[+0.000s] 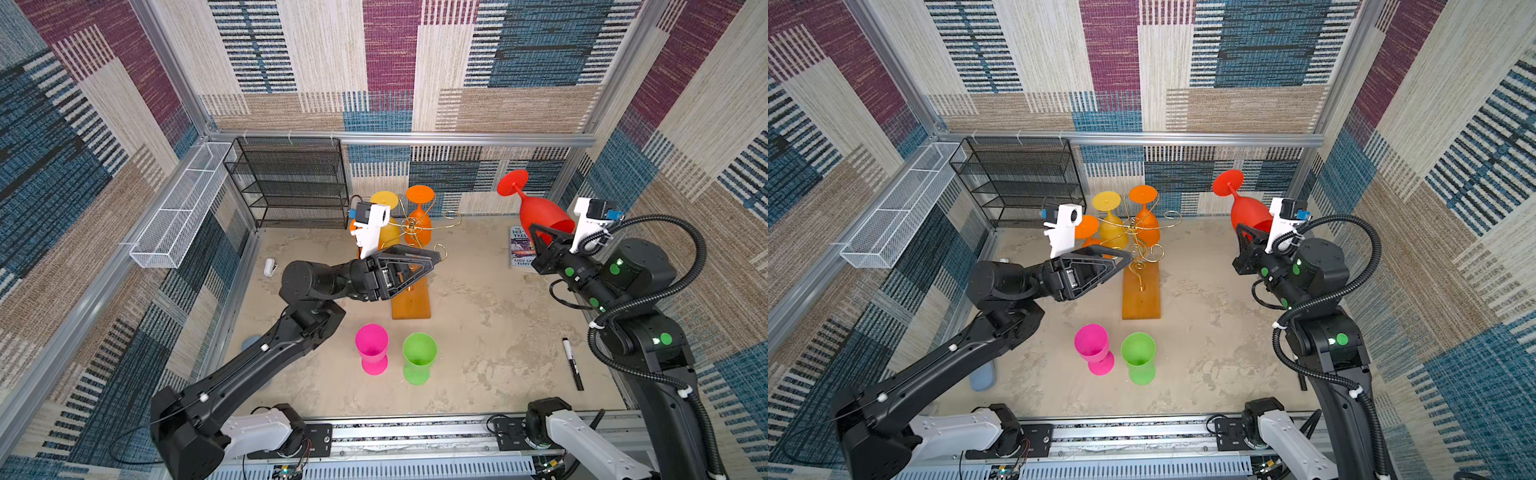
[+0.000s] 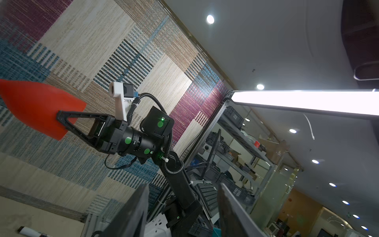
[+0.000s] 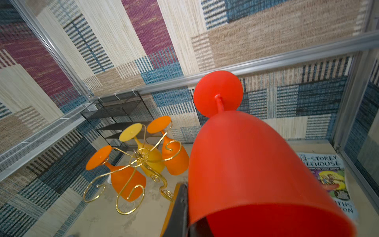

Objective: Take the wine glass off the wine glass rack
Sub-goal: Place the wine glass at the center of the table.

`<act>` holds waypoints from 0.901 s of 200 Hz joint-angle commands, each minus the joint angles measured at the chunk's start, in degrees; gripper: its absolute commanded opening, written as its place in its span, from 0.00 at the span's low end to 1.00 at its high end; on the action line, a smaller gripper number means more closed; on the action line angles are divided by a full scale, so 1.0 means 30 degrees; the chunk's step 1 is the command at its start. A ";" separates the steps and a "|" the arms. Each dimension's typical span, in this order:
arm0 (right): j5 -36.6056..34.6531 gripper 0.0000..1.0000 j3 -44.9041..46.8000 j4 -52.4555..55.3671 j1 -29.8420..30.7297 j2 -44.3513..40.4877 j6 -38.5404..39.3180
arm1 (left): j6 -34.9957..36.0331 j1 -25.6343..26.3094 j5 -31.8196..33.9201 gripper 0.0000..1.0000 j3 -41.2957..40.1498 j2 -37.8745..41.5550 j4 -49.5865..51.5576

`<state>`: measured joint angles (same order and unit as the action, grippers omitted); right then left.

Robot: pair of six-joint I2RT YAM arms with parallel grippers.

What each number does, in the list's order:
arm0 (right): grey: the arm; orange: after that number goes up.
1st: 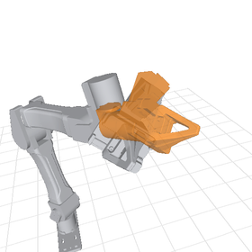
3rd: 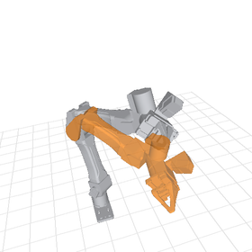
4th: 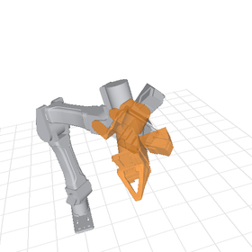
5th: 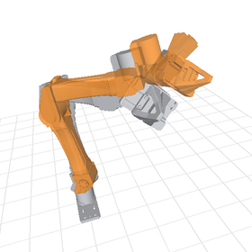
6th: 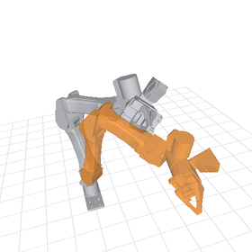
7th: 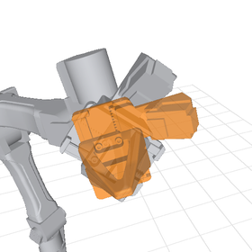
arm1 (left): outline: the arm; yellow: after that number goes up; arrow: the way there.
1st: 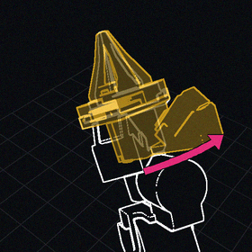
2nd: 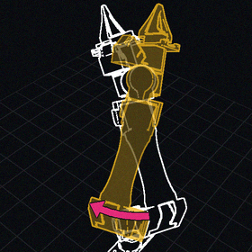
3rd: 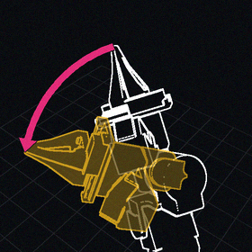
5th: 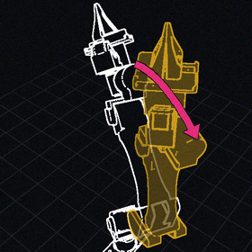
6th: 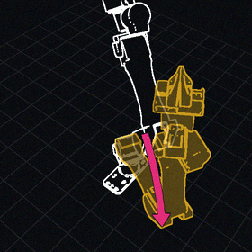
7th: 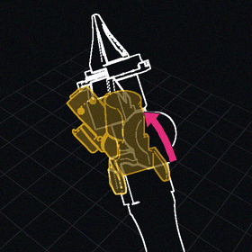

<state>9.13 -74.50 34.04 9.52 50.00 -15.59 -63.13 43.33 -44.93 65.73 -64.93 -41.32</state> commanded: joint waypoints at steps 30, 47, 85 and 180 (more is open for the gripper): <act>0.4092 0.00 0.4298 0.4718 0.0034 0.0828 -0.1883 | 1.0126 -0.0027 0.3029 0.56 0.0504 0.4024 1.2412; 0.3435 0.00 0.4502 0.6206 0.0074 0.0603 -0.1745 | 1.0722 -0.0029 0.3544 0.57 0.0286 0.4650 1.3296; 0.3799 0.00 0.4389 0.9253 0.0401 0.0619 -0.1290 | 1.1279 -0.0030 0.3609 0.56 0.0003 0.5030 1.3676; 0.0855 0.00 0.5033 1.0057 0.7813 0.3258 -0.3870 | 1.1647 -0.0031 0.3491 0.56 -0.0672 0.5265 1.3550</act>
<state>15.53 -58.74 64.47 28.51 57.49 -24.01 -29.87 43.27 -34.70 63.81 -49.52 -0.19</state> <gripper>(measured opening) 0.058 0.566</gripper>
